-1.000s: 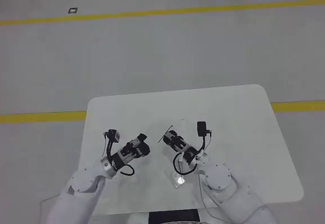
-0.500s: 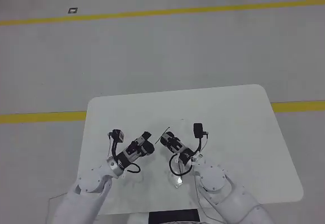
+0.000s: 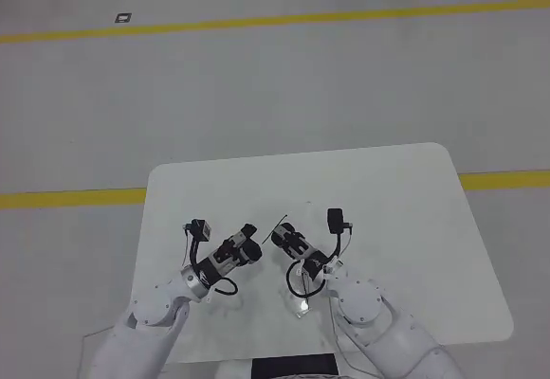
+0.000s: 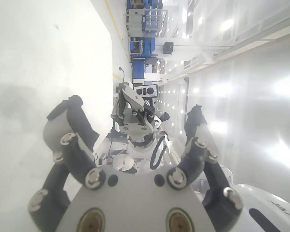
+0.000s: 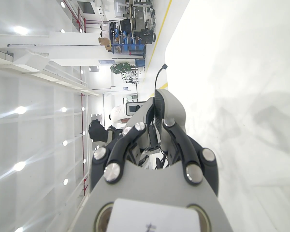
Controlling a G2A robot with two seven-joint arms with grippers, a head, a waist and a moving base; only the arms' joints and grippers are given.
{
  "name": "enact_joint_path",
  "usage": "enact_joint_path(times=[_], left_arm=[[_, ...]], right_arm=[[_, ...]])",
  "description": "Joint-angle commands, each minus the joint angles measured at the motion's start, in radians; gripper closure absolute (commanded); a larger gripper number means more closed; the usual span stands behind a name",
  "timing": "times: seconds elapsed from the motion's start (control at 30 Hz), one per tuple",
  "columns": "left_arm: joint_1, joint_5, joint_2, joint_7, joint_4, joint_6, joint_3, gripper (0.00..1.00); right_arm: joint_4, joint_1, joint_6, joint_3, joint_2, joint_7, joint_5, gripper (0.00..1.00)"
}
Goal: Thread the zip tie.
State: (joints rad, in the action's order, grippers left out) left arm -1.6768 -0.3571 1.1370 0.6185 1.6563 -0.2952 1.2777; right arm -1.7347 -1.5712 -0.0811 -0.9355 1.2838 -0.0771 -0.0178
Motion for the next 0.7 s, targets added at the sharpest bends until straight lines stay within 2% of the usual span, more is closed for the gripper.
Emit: enact_joint_path(times=[0.0,0.17,0.33,0.5,0.67], left_arm=[[0.0,0.0,0.0,0.0,0.0,0.0,0.0,0.0],[0.007,0.025,0.0,0.0,0.001,0.004,-0.009,0.0],[0.021,0.035,-0.002,0.026,-0.016,-0.026,-0.031,0.0],[0.043,0.045,-0.001,0.016,-0.035,-0.045,-0.05,0.0],[0.043,0.045,0.0,0.012,-0.035,-0.045,-0.051,0.0]], right_arm=[[0.0,0.0,0.0,0.0,0.0,0.0,0.0,1.0],[0.001,0.0,0.001,0.0,0.0,0.0,0.0,1.0],[0.01,-0.005,0.006,0.007,0.003,-0.001,0.001,1.0],[0.02,-0.001,-0.003,0.016,0.007,-0.008,-0.006,1.0],[0.02,-0.001,-0.003,0.016,0.007,-0.008,-0.006,1.0]])
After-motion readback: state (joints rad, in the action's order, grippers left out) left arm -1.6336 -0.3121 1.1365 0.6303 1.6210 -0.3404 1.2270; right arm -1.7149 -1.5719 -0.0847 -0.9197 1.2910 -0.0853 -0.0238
